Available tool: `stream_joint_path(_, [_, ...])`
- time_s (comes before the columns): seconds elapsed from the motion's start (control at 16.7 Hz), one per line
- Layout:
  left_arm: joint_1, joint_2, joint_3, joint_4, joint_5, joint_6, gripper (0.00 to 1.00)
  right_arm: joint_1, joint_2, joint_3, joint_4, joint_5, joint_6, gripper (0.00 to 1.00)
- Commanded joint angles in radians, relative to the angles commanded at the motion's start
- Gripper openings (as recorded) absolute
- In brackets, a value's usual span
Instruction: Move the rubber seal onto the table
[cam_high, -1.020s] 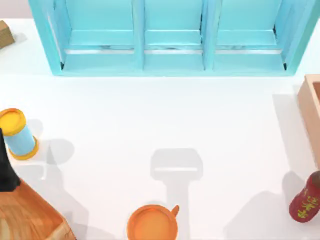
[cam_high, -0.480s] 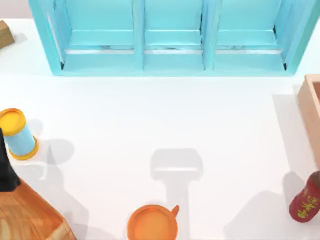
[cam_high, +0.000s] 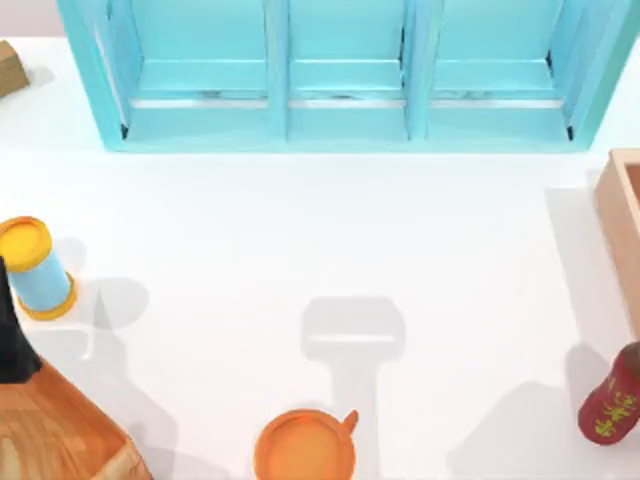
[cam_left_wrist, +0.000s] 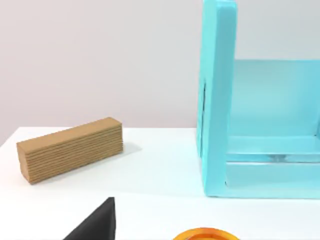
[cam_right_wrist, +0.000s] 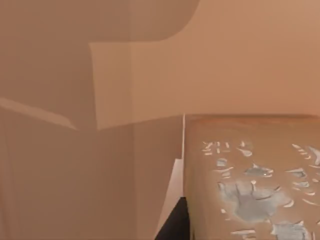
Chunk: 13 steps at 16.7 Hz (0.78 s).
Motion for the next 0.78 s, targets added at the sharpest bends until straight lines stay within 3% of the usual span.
stream_joint_path(0.42, [0.0,0.0,0.0,0.0,0.0,0.0,1.0,0.008,-0.003,0.015,-0.014,0.005,0.015,0.0])
stream_joint_path(0.78, [0.0,0.0,0.0,0.0,0.0,0.0,1.0,0.191,-0.024,0.25,-0.242,0.034,0.273,0.0])
